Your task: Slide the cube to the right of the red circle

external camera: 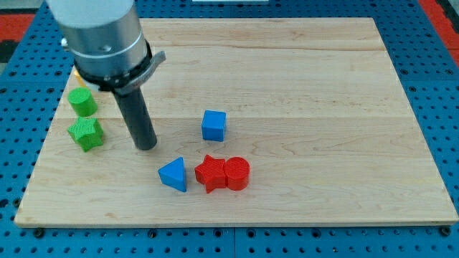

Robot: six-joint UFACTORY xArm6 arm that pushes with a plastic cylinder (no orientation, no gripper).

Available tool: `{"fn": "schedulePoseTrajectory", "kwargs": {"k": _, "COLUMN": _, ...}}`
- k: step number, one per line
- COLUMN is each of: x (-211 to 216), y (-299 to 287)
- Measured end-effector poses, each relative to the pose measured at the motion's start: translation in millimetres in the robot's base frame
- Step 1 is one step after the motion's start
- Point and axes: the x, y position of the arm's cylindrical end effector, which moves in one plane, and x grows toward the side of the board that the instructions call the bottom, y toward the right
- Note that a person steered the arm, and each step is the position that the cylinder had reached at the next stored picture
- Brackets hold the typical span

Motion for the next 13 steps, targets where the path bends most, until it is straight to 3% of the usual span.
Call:
{"fn": "schedulePoseTrajectory", "kwargs": {"k": 3, "x": -39.2, "y": 155.3}}
{"fn": "schedulePoseTrajectory", "kwargs": {"k": 4, "x": -26.0, "y": 189.7}}
{"fn": "schedulePoseTrajectory", "kwargs": {"k": 5, "x": 5.3, "y": 187.0}}
{"fn": "schedulePoseTrajectory", "kwargs": {"k": 6, "x": -20.2, "y": 198.2}}
{"fn": "schedulePoseTrajectory", "kwargs": {"k": 8, "x": 18.1, "y": 238.9}}
{"fn": "schedulePoseTrajectory", "kwargs": {"k": 9, "x": 10.3, "y": 260.3}}
{"fn": "schedulePoseTrajectory", "kwargs": {"k": 10, "x": 51.2, "y": 271.0}}
{"fn": "schedulePoseTrajectory", "kwargs": {"k": 12, "x": 70.4, "y": 207.7}}
{"fn": "schedulePoseTrajectory", "kwargs": {"k": 13, "x": 68.0, "y": 228.6}}
